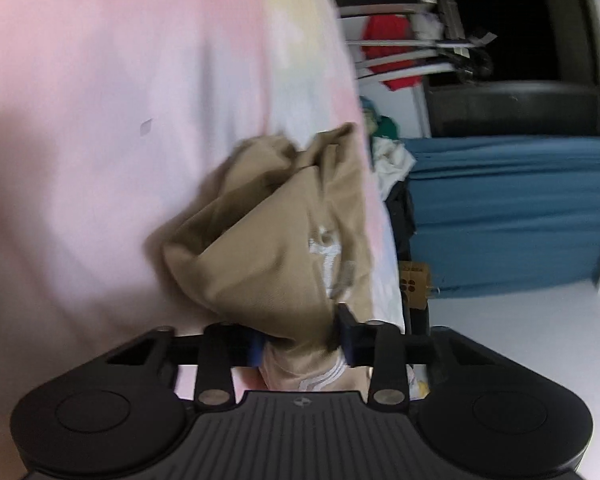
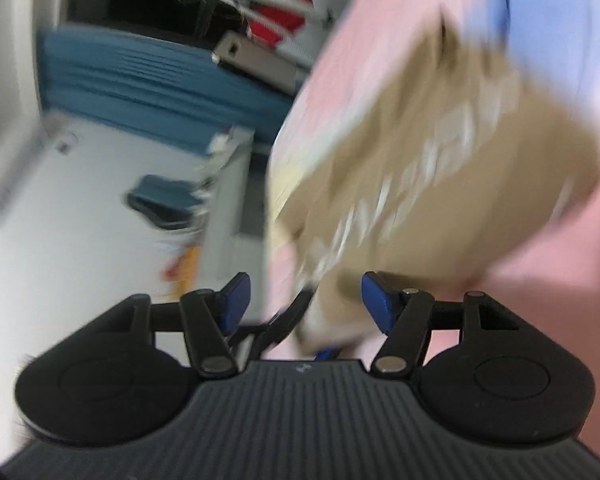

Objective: Fold clothes
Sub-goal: 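Grasp the folded shirt with the left gripper while the right gripper grasps it too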

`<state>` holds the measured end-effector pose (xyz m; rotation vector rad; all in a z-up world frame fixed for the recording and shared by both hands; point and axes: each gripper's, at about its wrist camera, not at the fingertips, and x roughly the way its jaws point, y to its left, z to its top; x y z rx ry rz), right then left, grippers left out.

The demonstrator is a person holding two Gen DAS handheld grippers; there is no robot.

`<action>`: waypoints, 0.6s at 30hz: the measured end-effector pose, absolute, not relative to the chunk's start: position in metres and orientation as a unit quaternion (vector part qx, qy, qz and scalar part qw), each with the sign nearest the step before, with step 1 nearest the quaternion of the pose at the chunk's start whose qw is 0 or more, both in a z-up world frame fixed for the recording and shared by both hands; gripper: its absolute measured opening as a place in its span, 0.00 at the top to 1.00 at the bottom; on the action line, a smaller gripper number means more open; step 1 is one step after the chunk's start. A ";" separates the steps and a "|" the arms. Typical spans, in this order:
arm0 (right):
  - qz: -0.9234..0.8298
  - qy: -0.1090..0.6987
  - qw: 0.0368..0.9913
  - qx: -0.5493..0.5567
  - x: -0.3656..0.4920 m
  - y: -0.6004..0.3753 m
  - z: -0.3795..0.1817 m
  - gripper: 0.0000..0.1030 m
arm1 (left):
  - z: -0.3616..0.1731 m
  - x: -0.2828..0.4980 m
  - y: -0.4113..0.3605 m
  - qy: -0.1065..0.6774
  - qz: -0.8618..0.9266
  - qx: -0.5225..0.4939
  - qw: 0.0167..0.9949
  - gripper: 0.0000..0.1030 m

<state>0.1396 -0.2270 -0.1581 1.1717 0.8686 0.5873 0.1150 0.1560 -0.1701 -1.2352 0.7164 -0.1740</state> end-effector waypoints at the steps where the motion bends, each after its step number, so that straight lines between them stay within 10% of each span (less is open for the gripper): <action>1: 0.269 0.403 0.690 0.538 0.140 -0.220 -0.166 0.36 | -0.165 0.116 0.154 0.322 -0.085 -0.557 0.761 0.78; 14: 0.079 0.329 0.679 0.651 0.129 -0.270 -0.207 0.31 | -0.144 0.119 0.142 0.279 -0.124 -0.543 0.782 0.83; 18: 0.073 0.325 0.704 0.627 0.130 -0.265 -0.201 0.53 | -0.147 0.122 0.141 0.284 -0.121 -0.545 0.780 0.83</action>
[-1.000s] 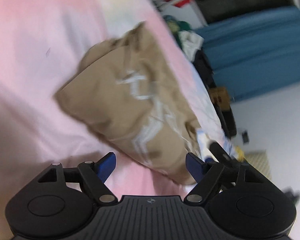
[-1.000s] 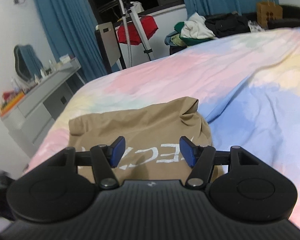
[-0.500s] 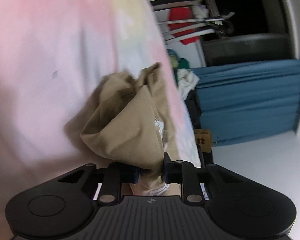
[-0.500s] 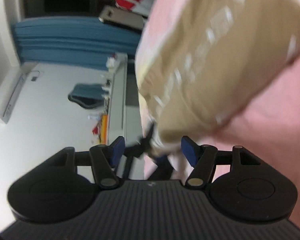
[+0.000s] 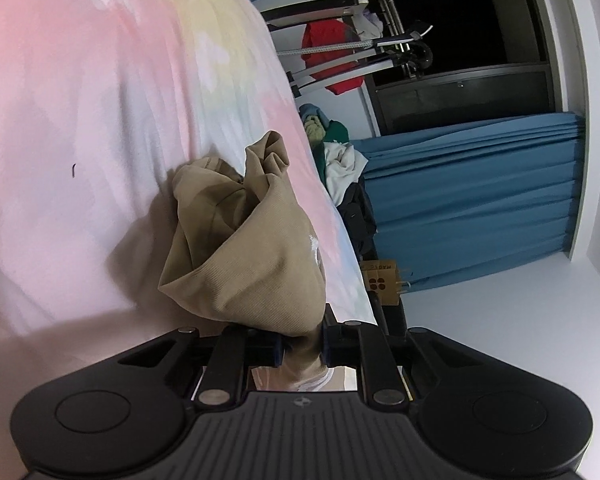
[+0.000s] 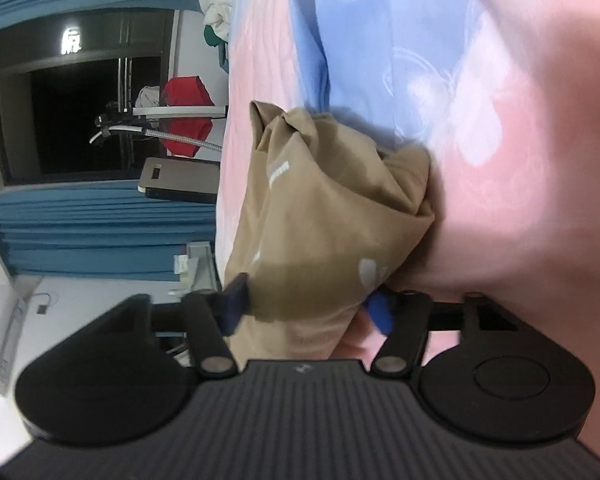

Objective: Fold clothes
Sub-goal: 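Grasp the folded shirt with the left gripper while the right gripper grasps it too, then flip the folded shirt over with both grippers, printed side up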

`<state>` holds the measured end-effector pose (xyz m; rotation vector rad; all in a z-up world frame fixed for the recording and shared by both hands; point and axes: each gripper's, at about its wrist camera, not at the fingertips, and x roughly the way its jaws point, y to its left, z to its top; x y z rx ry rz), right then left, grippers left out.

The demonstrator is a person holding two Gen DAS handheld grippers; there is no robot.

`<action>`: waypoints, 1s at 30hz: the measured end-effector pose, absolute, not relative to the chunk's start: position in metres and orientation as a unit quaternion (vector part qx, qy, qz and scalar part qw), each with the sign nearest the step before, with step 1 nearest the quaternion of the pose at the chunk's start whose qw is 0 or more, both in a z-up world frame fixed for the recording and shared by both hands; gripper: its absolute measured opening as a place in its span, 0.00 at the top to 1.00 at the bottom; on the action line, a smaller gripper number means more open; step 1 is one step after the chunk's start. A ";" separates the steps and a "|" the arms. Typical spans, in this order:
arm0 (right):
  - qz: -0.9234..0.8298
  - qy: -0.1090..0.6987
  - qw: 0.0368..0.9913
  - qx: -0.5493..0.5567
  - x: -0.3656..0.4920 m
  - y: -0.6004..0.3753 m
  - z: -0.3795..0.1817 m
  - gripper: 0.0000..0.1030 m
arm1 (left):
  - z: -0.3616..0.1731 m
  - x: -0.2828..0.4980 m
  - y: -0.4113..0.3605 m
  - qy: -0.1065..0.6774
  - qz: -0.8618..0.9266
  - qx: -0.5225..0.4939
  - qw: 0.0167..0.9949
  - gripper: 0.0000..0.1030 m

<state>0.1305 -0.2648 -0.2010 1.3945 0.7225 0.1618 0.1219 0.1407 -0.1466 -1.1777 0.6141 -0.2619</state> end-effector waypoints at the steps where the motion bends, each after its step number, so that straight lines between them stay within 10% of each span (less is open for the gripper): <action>1: 0.072 0.322 0.713 0.619 0.131 -0.264 -0.198 0.61 | -0.147 0.122 0.141 0.285 -0.121 -0.545 0.779 0.83; 14: 0.082 0.240 0.762 0.596 0.116 -0.301 -0.136 0.72 | -0.113 0.124 0.114 0.273 -0.160 -0.536 0.783 0.83; 30: -0.052 0.100 0.803 0.585 0.195 -0.539 -0.033 0.72 | -0.042 0.349 -0.182 0.336 -0.316 -0.487 0.741 0.82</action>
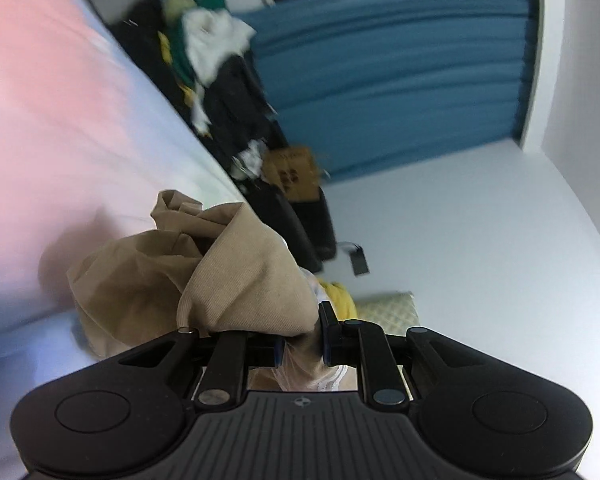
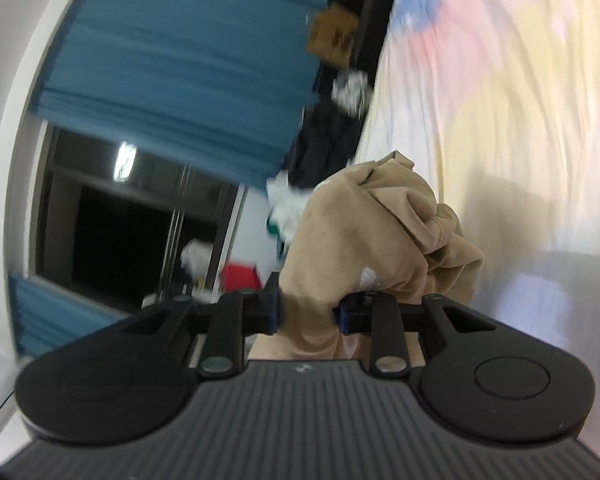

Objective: Fold clothes
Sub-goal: 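Flip the folded shirt over with both grippers, printed side up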

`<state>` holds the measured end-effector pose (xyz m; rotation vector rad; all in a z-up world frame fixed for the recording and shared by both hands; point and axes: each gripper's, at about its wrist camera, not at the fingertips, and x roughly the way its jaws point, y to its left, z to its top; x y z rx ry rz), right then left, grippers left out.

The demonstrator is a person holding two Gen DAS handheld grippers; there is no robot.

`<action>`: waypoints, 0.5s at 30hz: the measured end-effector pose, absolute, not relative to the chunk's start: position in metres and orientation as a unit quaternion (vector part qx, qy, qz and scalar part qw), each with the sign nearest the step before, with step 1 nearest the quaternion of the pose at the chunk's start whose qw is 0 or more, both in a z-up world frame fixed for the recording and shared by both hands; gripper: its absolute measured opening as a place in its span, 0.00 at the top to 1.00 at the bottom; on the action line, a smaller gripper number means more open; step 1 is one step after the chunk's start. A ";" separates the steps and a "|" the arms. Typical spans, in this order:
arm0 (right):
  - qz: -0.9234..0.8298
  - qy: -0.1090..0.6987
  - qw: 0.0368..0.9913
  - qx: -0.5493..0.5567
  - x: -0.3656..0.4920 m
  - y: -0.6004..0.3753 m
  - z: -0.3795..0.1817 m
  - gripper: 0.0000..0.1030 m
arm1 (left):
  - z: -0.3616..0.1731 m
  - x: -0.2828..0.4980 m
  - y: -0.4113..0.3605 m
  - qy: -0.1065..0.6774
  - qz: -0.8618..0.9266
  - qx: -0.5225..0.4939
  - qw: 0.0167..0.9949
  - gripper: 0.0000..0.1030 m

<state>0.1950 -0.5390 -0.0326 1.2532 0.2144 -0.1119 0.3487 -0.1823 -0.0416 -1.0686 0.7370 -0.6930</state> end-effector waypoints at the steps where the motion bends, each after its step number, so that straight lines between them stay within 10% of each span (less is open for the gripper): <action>1: -0.058 0.092 0.808 0.580 0.201 -0.552 -0.032 0.72 | -0.048 0.358 -0.198 0.339 -0.319 -0.486 0.740 0.82; 15: -0.082 0.148 0.807 0.565 0.197 -0.598 -0.144 0.72 | -0.154 0.363 -0.238 0.409 -0.341 -0.369 0.762 0.82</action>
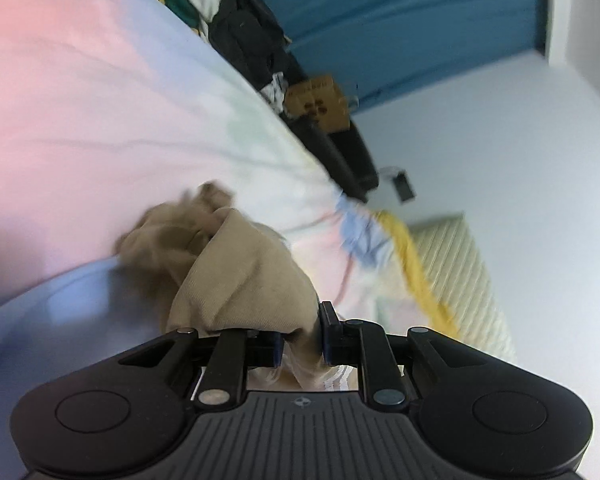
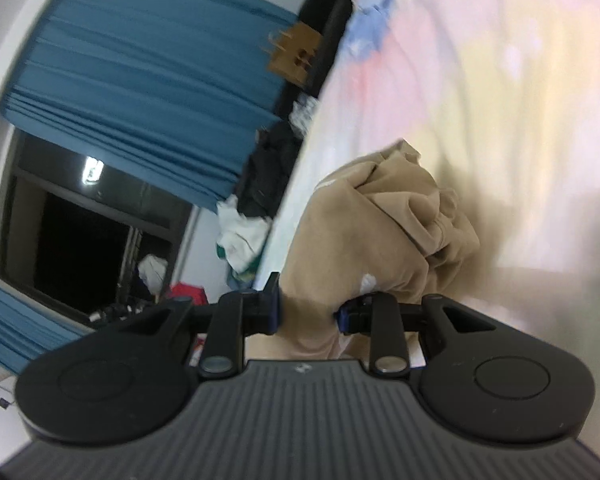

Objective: Fold clothes
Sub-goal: 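Flip the folded shirt over with both grippers, printed side up, then lower the shirt onto the bedspread and open both grippers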

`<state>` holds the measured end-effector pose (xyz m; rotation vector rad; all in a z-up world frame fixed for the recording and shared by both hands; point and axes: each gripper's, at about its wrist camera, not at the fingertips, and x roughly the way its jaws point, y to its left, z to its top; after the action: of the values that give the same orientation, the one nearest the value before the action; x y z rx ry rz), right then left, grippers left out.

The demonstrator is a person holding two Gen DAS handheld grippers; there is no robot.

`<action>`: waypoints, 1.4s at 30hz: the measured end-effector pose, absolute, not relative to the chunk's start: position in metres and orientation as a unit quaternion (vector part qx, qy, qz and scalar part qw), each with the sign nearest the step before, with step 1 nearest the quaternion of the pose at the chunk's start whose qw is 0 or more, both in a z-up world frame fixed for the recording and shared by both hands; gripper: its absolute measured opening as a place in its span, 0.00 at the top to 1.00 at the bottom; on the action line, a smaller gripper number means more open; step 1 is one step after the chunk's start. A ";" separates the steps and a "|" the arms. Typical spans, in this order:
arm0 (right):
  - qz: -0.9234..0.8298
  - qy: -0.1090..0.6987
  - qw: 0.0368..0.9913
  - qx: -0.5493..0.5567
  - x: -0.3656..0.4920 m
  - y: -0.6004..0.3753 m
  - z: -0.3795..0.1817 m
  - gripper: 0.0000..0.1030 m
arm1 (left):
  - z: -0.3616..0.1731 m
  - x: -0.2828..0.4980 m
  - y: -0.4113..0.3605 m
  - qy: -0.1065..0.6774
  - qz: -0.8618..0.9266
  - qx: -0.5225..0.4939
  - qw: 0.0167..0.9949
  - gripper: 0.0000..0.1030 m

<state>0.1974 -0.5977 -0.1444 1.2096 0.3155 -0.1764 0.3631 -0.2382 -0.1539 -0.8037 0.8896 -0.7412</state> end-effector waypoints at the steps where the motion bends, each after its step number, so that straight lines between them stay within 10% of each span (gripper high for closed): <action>1: -0.081 0.155 0.807 0.564 0.187 -0.593 -0.150 0.72 | -0.160 0.361 -0.234 0.416 -0.340 -0.362 0.762 0.82; 14: -0.138 0.260 0.781 0.551 0.125 -0.550 -0.186 0.67 | -0.174 0.322 -0.235 0.460 -0.305 -0.243 0.798 0.70; 21: -0.154 0.275 0.837 0.447 0.094 -0.529 -0.102 0.47 | -0.085 0.261 -0.228 0.417 -0.317 -0.157 0.837 0.23; 28: -0.126 0.233 0.887 0.378 0.053 -0.507 -0.022 0.20 | 0.008 0.173 -0.210 0.334 -0.342 -0.087 0.874 0.06; 42: -0.098 0.190 0.954 0.212 -0.028 -0.418 0.025 0.20 | 0.070 0.026 -0.160 0.220 -0.322 0.015 0.921 0.00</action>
<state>-0.0283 -0.4177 0.0246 0.4297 0.3870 -0.1995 0.0259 -0.1602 0.0696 0.0310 0.4522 -0.6617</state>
